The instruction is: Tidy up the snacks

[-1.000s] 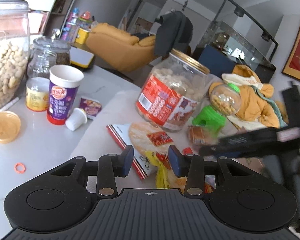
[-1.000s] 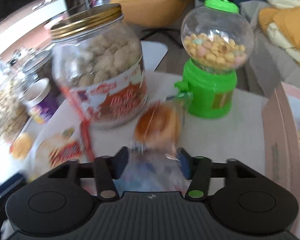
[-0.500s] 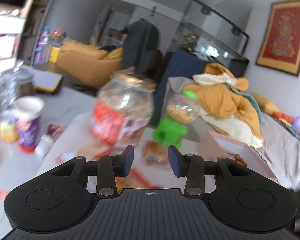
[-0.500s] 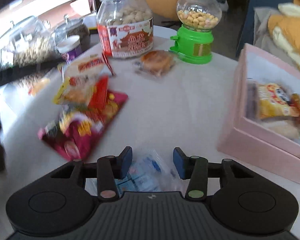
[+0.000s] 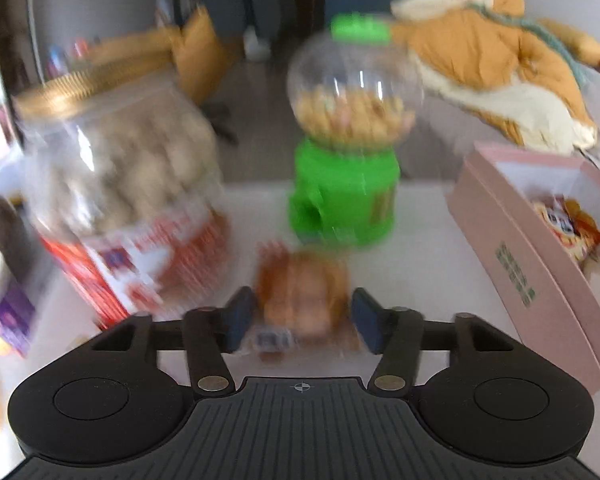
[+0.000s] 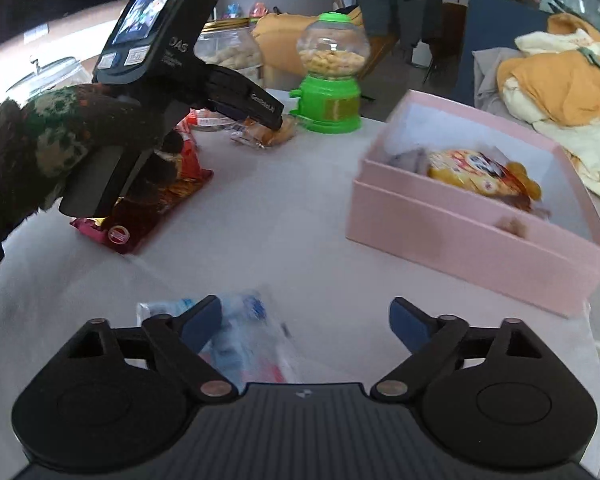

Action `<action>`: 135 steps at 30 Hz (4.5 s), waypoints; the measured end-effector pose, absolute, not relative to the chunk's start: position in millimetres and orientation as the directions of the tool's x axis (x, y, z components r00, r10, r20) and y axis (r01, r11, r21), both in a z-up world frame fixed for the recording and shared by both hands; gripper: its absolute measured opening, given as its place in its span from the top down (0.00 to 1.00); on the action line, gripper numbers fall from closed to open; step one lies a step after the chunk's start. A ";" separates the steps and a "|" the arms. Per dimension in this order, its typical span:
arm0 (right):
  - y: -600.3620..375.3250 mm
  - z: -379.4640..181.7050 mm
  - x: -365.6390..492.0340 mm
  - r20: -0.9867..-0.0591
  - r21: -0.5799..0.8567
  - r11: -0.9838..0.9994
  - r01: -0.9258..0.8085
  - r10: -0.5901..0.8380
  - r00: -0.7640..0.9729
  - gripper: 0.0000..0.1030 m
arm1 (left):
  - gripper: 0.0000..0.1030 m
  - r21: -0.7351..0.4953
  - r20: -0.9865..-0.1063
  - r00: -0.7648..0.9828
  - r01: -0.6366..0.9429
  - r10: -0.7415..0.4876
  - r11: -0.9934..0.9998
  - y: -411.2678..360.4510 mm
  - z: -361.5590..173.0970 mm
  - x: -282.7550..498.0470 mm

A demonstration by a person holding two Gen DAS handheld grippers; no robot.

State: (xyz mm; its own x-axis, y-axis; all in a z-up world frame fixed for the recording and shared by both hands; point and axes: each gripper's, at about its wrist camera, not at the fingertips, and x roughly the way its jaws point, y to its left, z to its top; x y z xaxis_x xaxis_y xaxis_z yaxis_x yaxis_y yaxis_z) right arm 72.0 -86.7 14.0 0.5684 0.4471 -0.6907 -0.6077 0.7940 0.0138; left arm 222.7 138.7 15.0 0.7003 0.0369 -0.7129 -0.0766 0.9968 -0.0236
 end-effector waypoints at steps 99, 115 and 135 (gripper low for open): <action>-89.8 0.7 74.8 -0.743 0.015 0.911 -0.413 0.287 0.605 0.01 | 0.43 -0.132 -0.617 0.783 -0.015 -0.070 0.991 81.6 10.7 -12.4; -103.0 19.9 65.9 -0.746 0.097 0.883 -0.459 0.370 0.554 0.42 | 0.43 -0.097 -0.636 0.771 -0.020 -0.047 0.995 74.6 11.8 -9.5; -193.0 37.9 26.2 -0.627 0.119 0.935 -0.335 0.333 0.705 0.42 | 0.43 -0.187 -0.481 0.820 0.250 -0.310 0.950 -18.7 118.3 163.7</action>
State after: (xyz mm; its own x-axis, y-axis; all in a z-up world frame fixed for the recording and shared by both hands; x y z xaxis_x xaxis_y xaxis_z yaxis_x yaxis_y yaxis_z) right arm 26.2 -193.0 37.9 0.7048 0.3325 -0.6266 -0.3354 0.9346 0.1188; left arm 163.7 -18.7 118.3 0.8201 -0.3102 -0.4808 0.2500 0.9501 -0.1866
